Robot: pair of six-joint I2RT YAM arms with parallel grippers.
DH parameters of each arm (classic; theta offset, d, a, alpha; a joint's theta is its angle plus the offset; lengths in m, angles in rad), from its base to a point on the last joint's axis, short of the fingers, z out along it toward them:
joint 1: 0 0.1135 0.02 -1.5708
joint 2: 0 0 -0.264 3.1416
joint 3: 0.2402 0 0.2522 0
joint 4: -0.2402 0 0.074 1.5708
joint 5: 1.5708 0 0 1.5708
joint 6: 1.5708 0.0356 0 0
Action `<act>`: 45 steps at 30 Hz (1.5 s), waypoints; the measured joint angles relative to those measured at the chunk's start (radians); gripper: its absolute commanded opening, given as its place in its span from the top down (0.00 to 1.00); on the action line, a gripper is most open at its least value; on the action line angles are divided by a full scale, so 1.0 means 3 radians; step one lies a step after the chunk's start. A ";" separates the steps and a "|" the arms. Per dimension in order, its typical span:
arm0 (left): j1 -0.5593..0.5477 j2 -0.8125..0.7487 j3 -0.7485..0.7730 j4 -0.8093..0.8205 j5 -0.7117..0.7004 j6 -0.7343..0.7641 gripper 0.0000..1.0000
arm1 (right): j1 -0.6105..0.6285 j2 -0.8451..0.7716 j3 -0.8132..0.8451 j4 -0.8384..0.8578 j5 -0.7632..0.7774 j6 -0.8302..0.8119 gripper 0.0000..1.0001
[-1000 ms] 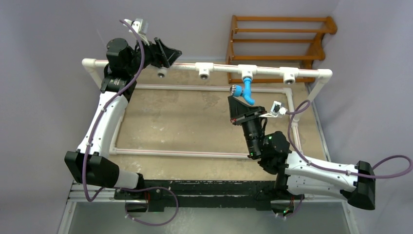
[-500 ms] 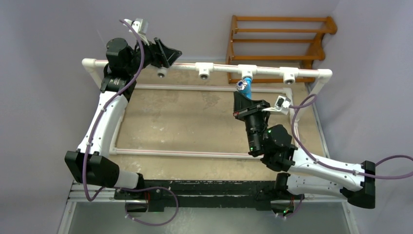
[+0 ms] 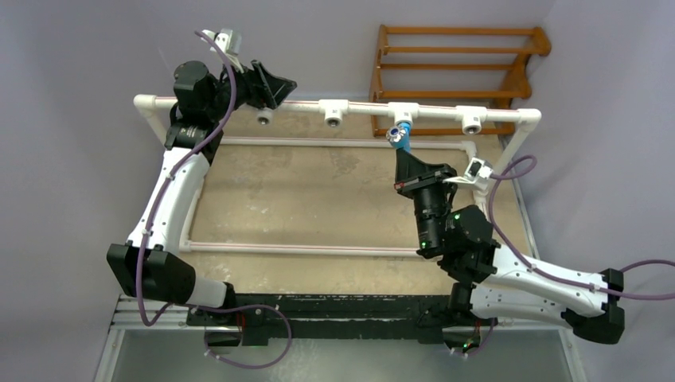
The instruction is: Install the water faucets
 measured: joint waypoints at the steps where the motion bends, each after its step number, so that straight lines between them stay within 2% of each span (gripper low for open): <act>1: 0.0003 0.0001 0.0000 0.0005 -0.0001 0.0001 0.27 | 0.0000 0.0033 0.0025 -0.0004 0.0010 -0.0015 1.00; 6: 0.0048 0.0027 0.0004 0.0052 -0.0024 0.0006 0.27 | -0.0017 0.0228 0.0144 -0.0024 0.0028 -0.0045 1.00; 12: 0.0058 0.0029 0.0004 0.0058 -0.0024 0.0008 0.27 | -0.0019 0.0470 0.0289 -0.0126 -0.0215 0.0053 1.00; 18: 0.0058 0.0029 0.0004 0.0057 -0.0023 0.0006 0.27 | -0.0020 0.0479 0.0323 -0.0256 -0.0228 0.0206 1.00; 37: 0.0061 0.0029 0.0004 0.0058 -0.0010 0.0006 0.27 | -0.0019 0.0657 0.0500 0.0153 0.0397 -0.0090 1.00; 45: 0.0061 0.0034 0.0004 0.0066 0.0004 0.0006 0.27 | 0.0010 0.0579 0.0504 -0.0047 0.0661 -0.0015 1.00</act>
